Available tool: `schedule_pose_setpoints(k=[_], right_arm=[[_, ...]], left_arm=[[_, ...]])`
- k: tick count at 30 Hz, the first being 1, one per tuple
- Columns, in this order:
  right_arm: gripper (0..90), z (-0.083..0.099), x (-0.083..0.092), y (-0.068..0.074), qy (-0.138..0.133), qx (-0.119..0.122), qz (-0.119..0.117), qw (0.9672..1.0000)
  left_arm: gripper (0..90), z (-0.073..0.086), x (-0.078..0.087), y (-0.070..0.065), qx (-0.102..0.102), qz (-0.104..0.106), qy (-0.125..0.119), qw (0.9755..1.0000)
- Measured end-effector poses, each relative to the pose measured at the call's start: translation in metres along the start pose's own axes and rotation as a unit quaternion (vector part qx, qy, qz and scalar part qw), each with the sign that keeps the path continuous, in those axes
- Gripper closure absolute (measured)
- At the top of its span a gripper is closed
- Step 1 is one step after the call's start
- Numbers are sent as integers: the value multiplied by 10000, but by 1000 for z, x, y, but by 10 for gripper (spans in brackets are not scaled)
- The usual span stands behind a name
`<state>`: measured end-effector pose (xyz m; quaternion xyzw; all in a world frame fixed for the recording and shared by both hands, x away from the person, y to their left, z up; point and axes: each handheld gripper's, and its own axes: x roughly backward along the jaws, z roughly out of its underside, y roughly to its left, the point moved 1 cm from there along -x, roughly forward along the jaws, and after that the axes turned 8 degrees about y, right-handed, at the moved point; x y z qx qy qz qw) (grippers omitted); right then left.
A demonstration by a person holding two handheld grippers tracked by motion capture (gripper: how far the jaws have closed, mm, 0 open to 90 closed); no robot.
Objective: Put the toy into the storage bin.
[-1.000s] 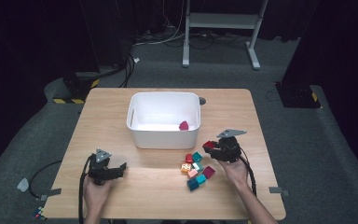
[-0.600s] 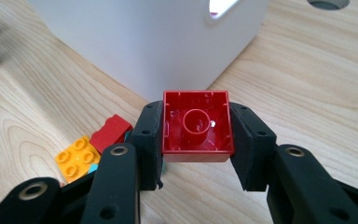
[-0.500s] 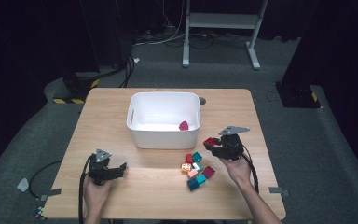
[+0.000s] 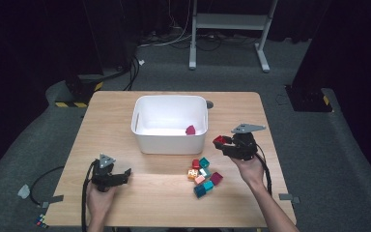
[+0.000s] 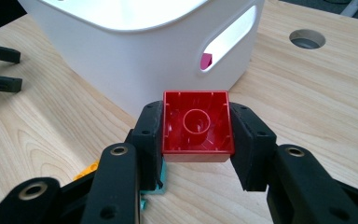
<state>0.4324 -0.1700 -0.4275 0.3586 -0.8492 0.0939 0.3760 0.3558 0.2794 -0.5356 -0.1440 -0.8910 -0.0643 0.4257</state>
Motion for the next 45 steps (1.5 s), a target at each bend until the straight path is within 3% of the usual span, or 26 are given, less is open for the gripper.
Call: schedule_pose_setpoints(k=[11, 15, 23, 45], right_arm=[[585, -19, 15, 1, -155, 52, -69, 9998], [585, -26, 13, 1, -66, 153, -20, 9999], [585, -37, 18, 3, -135, 204, -76, 9997], [585, -76, 22, 12, -200, 303, -428, 9984]], left_arm=[[139, 0, 0, 0, 6, 5, -2, 10000], [139, 0, 0, 0, 7, 6, -4, 10000], [139, 0, 0, 0, 3, 2, -4, 10000], [139, 0, 0, 0, 1, 4, -4, 10000]])
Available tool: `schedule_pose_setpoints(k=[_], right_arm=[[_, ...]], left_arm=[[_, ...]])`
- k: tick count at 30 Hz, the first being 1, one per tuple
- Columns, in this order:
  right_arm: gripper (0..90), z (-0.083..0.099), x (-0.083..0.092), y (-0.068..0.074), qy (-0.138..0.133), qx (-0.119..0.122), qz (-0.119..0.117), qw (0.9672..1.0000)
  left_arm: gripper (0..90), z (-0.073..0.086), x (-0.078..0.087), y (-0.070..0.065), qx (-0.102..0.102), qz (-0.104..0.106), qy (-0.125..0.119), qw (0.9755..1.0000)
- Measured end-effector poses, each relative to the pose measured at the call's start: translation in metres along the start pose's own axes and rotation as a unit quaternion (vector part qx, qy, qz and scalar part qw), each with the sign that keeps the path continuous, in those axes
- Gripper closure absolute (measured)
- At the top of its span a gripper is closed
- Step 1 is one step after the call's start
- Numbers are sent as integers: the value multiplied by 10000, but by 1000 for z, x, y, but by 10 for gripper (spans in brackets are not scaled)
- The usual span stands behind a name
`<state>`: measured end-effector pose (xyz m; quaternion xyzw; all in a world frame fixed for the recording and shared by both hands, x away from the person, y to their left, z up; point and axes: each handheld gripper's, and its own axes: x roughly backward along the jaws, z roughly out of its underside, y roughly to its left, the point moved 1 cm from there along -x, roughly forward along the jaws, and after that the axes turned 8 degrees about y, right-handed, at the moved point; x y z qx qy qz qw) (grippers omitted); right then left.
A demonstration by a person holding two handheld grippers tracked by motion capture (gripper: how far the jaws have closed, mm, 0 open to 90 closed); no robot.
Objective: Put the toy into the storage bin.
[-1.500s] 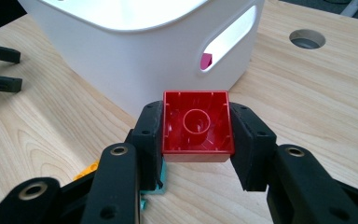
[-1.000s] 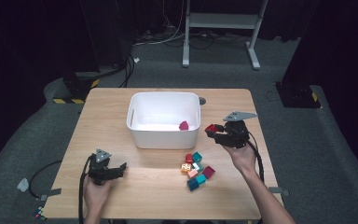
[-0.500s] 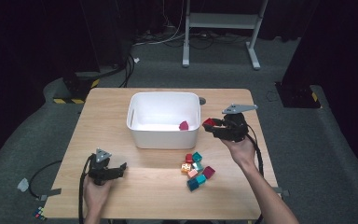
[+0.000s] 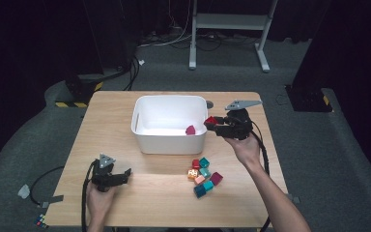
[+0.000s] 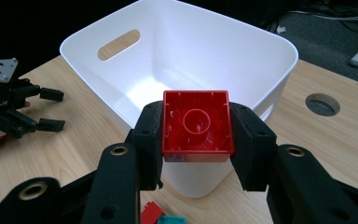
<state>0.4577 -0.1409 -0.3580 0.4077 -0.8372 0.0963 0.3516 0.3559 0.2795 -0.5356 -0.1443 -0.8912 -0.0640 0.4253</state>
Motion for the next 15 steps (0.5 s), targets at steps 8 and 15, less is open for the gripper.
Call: schedule_pose_setpoints(k=[8, 15], right_arm=[[585, -16, -9, 4, 11, 107, 18, 9999], [584, -31, -20, 3, 95, 71, -22, 9999]], left_arm=[[140, 0, 0, 0, 1, -2, 1, 10000], [140, 0, 0, 0, 6, 2, -3, 10000]])
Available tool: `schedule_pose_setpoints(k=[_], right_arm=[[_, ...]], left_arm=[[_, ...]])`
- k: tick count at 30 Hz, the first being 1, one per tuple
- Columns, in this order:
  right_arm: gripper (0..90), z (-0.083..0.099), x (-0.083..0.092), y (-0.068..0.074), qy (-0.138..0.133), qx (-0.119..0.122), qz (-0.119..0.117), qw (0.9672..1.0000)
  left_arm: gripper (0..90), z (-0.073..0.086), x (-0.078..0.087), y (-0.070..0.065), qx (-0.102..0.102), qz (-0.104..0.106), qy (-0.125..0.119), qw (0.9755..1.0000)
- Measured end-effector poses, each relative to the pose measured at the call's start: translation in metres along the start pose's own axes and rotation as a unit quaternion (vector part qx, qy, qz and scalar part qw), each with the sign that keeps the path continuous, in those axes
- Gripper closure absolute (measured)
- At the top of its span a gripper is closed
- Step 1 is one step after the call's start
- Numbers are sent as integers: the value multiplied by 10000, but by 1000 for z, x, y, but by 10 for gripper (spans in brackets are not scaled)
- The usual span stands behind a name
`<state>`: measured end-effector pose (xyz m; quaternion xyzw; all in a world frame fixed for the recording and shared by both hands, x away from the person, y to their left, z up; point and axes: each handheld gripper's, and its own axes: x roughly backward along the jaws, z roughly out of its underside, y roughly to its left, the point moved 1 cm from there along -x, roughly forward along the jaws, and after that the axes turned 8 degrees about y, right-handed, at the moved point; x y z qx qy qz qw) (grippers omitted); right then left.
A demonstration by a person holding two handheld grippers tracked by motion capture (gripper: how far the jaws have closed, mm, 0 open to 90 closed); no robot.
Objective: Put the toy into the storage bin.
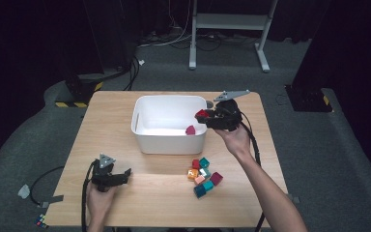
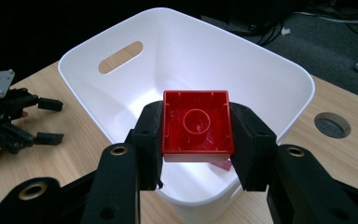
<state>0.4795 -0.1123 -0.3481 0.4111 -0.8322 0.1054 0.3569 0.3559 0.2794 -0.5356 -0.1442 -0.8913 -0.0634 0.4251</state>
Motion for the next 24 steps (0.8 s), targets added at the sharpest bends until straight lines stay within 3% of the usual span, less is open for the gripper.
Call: schedule_pose_setpoints(k=[5, 8, 24], right_arm=[[584, -9, -15, -6, 3, -192, 15, 9998], [584, -14, -25, -6, 131, -127, 118, 9998], [581, -28, -47, -6, 253, -101, 120, 9996]], left_arm=[[140, 0, 0, 0, 12, 3, -7, 10000], [140, 0, 0, 0, 10, 0, -8, 10000], [140, 0, 0, 0, 16, 0, -12, 10000]])
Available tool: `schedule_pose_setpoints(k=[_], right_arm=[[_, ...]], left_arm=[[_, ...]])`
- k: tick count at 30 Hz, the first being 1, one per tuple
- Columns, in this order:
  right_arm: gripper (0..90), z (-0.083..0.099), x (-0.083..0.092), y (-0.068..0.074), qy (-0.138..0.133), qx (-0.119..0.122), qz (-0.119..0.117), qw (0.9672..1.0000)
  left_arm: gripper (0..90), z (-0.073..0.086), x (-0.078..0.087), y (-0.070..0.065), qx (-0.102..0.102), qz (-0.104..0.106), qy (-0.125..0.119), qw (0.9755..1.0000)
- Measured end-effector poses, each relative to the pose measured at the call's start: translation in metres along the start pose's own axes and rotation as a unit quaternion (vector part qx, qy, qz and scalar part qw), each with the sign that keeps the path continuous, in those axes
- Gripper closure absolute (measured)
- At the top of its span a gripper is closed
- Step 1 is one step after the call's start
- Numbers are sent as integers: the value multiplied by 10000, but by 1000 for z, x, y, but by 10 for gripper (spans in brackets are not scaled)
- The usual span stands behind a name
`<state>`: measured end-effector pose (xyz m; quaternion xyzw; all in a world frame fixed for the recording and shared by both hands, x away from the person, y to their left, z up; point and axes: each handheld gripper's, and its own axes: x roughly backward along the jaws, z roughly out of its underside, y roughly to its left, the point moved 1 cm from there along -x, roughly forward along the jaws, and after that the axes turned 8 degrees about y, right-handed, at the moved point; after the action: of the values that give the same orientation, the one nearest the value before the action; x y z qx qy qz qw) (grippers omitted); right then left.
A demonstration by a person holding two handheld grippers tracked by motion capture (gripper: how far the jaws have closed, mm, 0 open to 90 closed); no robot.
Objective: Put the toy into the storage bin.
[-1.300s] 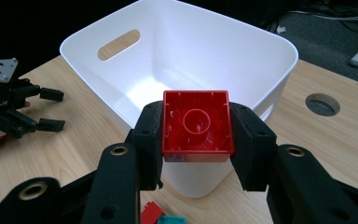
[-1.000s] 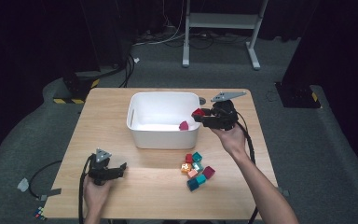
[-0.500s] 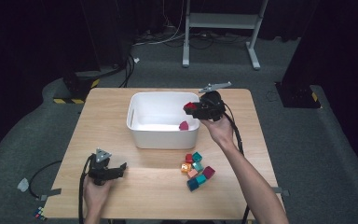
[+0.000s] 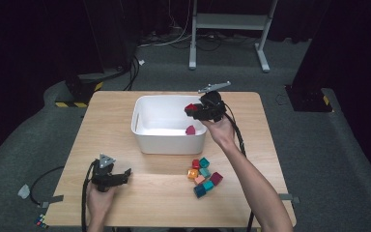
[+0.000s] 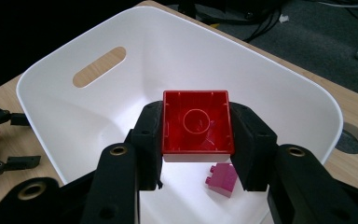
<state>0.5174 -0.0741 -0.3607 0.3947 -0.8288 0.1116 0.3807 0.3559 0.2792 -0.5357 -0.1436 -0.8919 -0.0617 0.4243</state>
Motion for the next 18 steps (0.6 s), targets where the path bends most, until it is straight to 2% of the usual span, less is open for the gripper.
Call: schedule_pose_setpoints(k=[5, 10, 15, 18], right_arm=[[574, -1, -4, -1, 31, 8, 29, 10000], [470, -1, -5, -1, 7, 36, 114, 9999], [454, 4, 1, -3, -136, -92, 136, 9998], [439, 10, 8, -4, -195, -83, 150, 9997]], left_arm=[[140, 0, 0, 0, -7, -2, 3, 10000], [140, 0, 0, 0, 3, 3, -6, 10000], [140, 0, 0, 0, -7, 3, 4, 10000], [140, 0, 0, 0, -4, 3, 5, 10000]])
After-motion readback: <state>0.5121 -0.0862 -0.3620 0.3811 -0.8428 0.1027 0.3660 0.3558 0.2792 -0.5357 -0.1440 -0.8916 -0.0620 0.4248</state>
